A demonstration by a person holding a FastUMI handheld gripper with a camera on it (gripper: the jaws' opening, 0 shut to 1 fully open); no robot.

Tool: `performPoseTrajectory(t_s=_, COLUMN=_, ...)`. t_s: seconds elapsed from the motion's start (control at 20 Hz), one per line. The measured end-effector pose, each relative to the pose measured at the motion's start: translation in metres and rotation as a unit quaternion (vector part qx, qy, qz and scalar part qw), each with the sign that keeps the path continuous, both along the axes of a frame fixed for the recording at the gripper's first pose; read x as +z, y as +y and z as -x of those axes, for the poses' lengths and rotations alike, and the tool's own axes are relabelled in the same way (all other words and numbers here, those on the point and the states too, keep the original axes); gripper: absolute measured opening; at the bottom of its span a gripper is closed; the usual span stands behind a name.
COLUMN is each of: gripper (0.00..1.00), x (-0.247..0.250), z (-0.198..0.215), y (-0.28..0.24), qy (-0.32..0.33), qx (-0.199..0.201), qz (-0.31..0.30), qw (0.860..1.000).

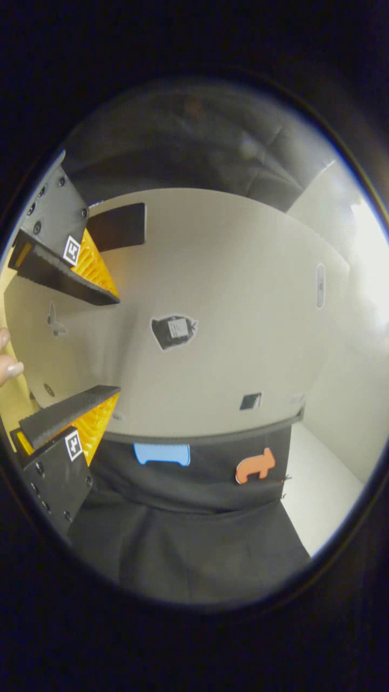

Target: Open the shoe cabinet door, grab the shoes and put them into the shoe cabinet, then close the shoe cabinet door.

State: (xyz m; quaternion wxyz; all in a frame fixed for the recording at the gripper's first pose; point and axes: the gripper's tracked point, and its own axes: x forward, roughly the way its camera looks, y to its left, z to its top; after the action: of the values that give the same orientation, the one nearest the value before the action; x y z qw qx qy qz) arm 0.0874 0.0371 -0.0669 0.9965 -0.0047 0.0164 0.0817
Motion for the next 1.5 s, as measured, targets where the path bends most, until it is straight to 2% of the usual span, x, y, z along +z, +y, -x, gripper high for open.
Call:
performPoseTrajectory(t_s=0.2, gripper=0.94, x=-0.013, z=-0.019, y=0.018, qy=0.002, qx=0.012, qz=-0.016, qw=1.000)
performPoseTrajectory(t_s=0.65, gripper=0.93, x=-0.015, z=-0.042, y=0.062, qy=-0.004, qx=0.020, qz=0.011, qw=1.000)
performPoseTrajectory(t_s=1.05, gripper=0.93, x=-0.016, z=-0.044, y=0.065, qy=-0.001, qx=0.023, qz=0.002, qw=1.000)
performPoseTrajectory(t_s=1.5, gripper=0.93, x=-0.017, z=-0.047, y=0.066, qy=-0.004, qx=-0.001, qz=0.007, qw=1.000)
